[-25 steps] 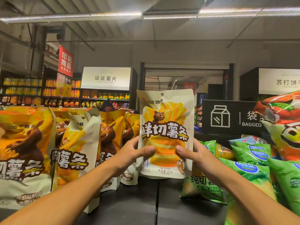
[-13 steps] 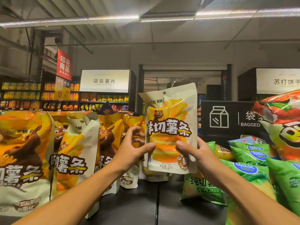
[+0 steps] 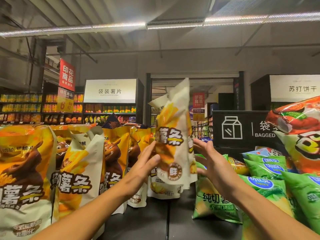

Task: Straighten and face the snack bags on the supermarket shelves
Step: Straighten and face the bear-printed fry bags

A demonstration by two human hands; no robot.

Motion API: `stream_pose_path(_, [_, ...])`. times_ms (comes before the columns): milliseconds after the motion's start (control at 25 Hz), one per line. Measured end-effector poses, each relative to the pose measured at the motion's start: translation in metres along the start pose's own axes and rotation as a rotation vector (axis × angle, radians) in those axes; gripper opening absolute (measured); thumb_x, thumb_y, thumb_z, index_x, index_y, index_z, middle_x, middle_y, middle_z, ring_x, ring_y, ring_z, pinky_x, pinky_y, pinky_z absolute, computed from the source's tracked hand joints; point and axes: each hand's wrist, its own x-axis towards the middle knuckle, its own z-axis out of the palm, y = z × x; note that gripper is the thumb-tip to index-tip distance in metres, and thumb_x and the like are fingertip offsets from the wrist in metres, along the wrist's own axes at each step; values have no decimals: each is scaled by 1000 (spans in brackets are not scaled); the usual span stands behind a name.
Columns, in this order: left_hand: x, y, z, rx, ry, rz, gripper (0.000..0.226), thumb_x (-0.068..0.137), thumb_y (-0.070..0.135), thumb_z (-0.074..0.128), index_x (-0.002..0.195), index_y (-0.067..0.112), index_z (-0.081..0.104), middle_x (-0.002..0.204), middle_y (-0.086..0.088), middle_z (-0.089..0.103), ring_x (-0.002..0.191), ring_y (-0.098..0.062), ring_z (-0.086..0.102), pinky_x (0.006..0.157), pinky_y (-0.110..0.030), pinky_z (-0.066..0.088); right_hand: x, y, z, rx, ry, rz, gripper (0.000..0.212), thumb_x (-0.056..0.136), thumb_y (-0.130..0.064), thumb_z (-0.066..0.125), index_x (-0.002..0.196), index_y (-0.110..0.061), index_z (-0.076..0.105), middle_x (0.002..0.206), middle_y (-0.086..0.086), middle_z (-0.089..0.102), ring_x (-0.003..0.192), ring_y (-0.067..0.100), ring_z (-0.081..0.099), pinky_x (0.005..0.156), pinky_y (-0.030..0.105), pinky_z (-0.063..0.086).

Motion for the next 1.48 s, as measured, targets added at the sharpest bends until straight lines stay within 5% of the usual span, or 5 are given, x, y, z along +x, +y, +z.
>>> stream_pose_path(200, [5, -1, 1, -163, -21, -54, 60, 78, 79, 53, 133, 54, 50, 135, 18, 60, 121, -4, 58, 90, -31, 49, -3, 5, 1, -251, 20, -131, 40, 97, -6, 61, 114, -41, 72, 118, -19, 71, 106, 11, 69, 77, 28, 60])
stream_pose_path(560, [-13, 17, 2, -404, -135, -200, 53, 84, 53, 44, 127, 24, 53, 113, 11, 73, 105, -8, 69, 76, -18, 55, -7, 0, 5, -340, -87, 59, 110, 50, -79, 77, 143, -43, 30, 130, -24, 50, 107, -21, 52, 80, 7, 47])
stream_pose_path(760, [-7, 20, 3, -295, 6, -191, 38, 91, 34, 57, 125, 16, 61, 112, -5, 74, 106, -25, 70, 89, -44, 58, -7, 3, 2, -288, -108, 108, 121, 44, -76, 80, 149, -34, 35, 137, -8, 55, 123, 6, 57, 93, 23, 50])
stream_pose_path(1080, [-6, 16, 2, -354, -43, -216, 93, 63, 82, 61, 139, 30, 46, 136, 2, 62, 124, -20, 60, 102, -50, 49, 0, 3, -1, -303, 211, -15, 106, 29, -88, 76, 120, -40, 52, 116, -13, 63, 97, -1, 66, 76, 22, 51])
stream_pose_path(1480, [-9, 6, -13, -303, -67, -206, 83, 62, 41, 81, 135, 20, 49, 126, 0, 68, 118, -21, 64, 99, -44, 51, 2, 8, -8, -157, 64, 27, 62, 68, -49, 77, 123, -34, 53, 112, -8, 75, 101, 8, 72, 81, 30, 56])
